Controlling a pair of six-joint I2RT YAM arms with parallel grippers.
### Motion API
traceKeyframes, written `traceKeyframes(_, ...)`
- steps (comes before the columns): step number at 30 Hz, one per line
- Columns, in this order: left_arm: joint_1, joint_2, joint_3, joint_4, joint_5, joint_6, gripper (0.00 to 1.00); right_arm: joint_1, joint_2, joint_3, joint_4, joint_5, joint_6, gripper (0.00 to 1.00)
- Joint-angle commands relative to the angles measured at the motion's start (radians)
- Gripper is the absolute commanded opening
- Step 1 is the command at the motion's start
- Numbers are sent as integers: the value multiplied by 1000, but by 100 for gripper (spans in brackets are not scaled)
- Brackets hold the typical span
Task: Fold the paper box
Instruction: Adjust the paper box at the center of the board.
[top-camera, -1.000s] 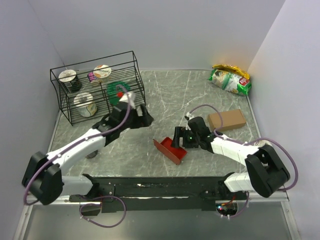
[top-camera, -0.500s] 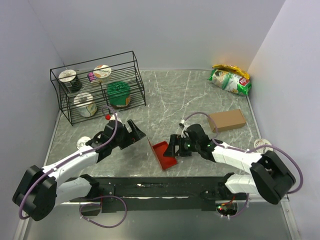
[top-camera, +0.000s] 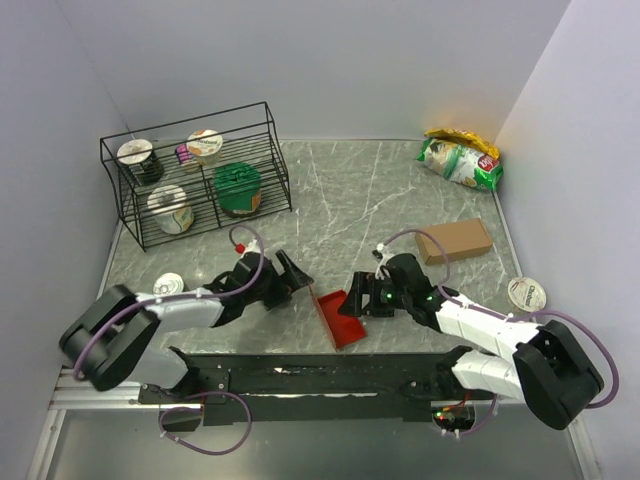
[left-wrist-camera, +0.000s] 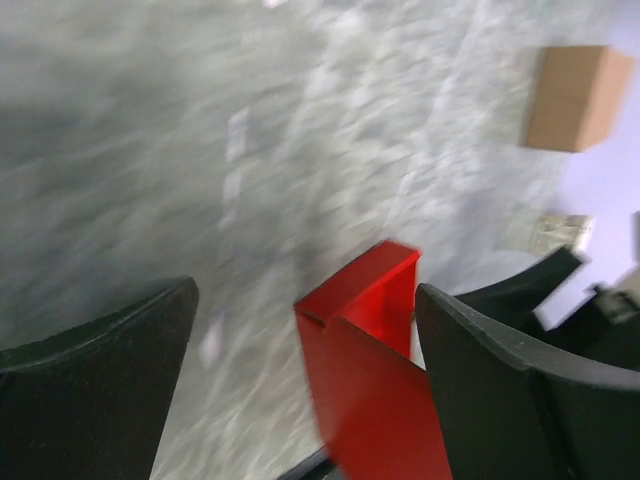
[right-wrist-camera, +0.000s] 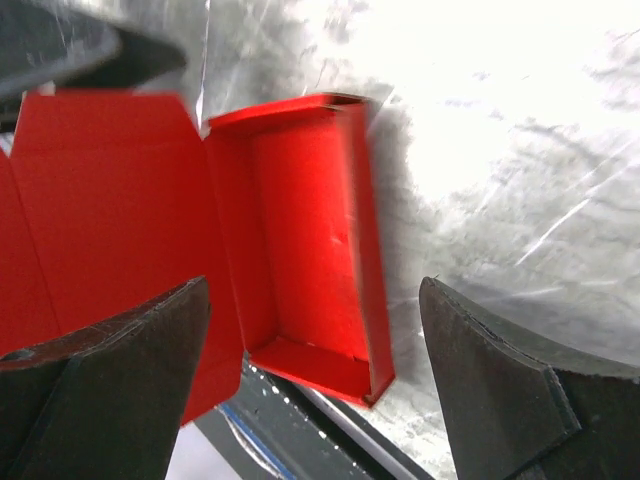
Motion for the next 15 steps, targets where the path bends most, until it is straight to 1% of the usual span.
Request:
traceKeyframes(1, -10, 105, 35, 243, 21, -61, 96, -5, 43, -9, 86, -70, 16, 91)
traceKeyframes(5, -10, 235, 109, 337, 47, -46, 96, -4, 124, 1, 114, -112, 35, 89)
traceKeyframes(9, -5, 330, 163, 465, 64, -54, 97, -4, 115, 5, 123, -115, 58, 88)
traceKeyframes(15, -7, 495, 291, 686, 150, -80, 99, -4, 94, -6, 141, -101, 107, 89)
